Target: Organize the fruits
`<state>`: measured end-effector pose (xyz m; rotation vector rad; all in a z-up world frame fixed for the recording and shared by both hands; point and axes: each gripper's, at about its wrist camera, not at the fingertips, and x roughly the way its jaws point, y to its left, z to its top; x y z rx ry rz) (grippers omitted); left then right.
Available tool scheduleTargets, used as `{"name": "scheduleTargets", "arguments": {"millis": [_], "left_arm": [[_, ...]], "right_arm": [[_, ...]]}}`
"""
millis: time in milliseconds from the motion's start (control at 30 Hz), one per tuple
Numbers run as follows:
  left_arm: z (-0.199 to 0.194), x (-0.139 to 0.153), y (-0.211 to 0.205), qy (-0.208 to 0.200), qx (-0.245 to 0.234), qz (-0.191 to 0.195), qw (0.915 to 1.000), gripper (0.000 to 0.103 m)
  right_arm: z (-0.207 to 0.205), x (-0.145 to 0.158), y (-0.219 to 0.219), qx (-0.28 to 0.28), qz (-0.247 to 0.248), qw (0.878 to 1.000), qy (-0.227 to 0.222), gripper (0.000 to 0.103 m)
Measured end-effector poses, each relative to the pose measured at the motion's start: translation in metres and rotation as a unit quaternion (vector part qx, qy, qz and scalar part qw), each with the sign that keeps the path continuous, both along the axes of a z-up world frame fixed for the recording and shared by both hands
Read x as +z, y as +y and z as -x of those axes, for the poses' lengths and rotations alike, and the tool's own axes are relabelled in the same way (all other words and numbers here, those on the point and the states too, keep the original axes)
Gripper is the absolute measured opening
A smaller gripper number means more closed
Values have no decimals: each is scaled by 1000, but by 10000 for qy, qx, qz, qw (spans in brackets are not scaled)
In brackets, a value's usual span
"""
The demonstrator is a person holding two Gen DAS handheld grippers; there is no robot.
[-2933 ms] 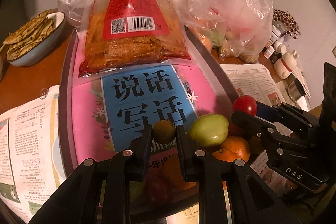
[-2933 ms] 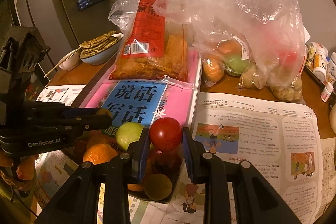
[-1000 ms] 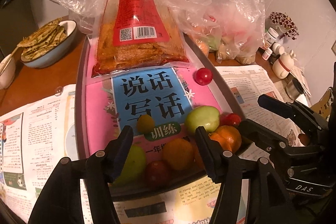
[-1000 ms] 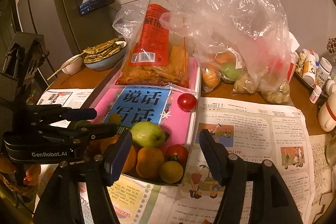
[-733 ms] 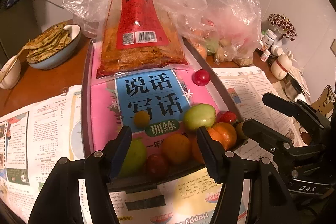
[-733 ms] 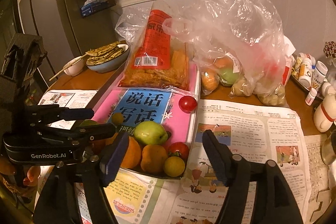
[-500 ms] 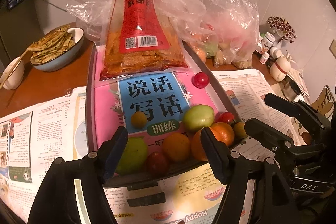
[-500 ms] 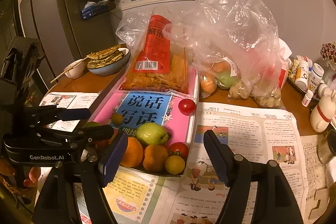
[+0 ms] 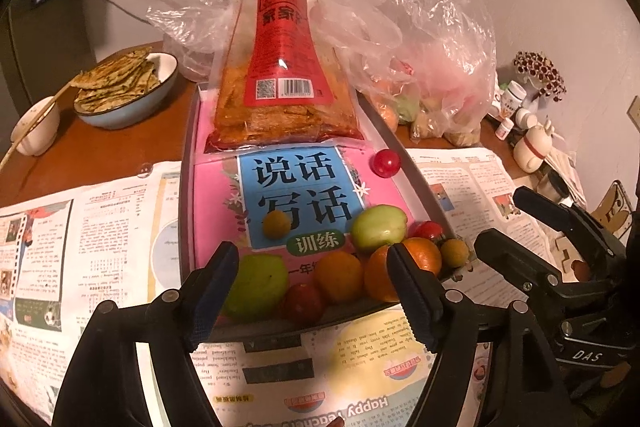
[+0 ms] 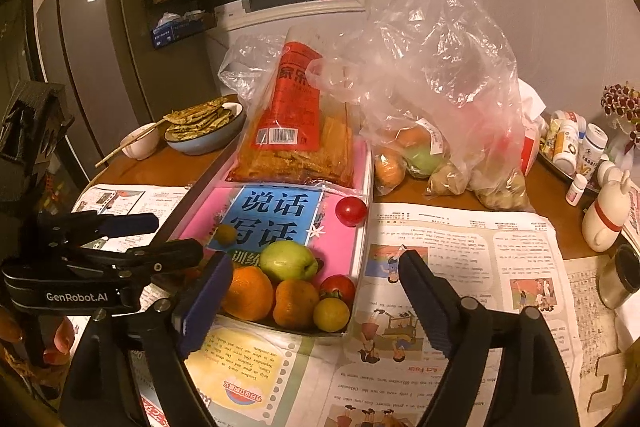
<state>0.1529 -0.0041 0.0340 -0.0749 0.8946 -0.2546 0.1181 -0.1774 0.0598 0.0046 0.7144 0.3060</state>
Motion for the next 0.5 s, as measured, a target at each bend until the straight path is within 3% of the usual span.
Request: {"name": "scheduleTargets", "arguments": {"millis": [500], "left_arm": [[38, 2, -2, -93, 127, 10, 9999, 78]], "right_arm": [[33, 9, -6, -152, -13, 9994, -325, 101]]}}
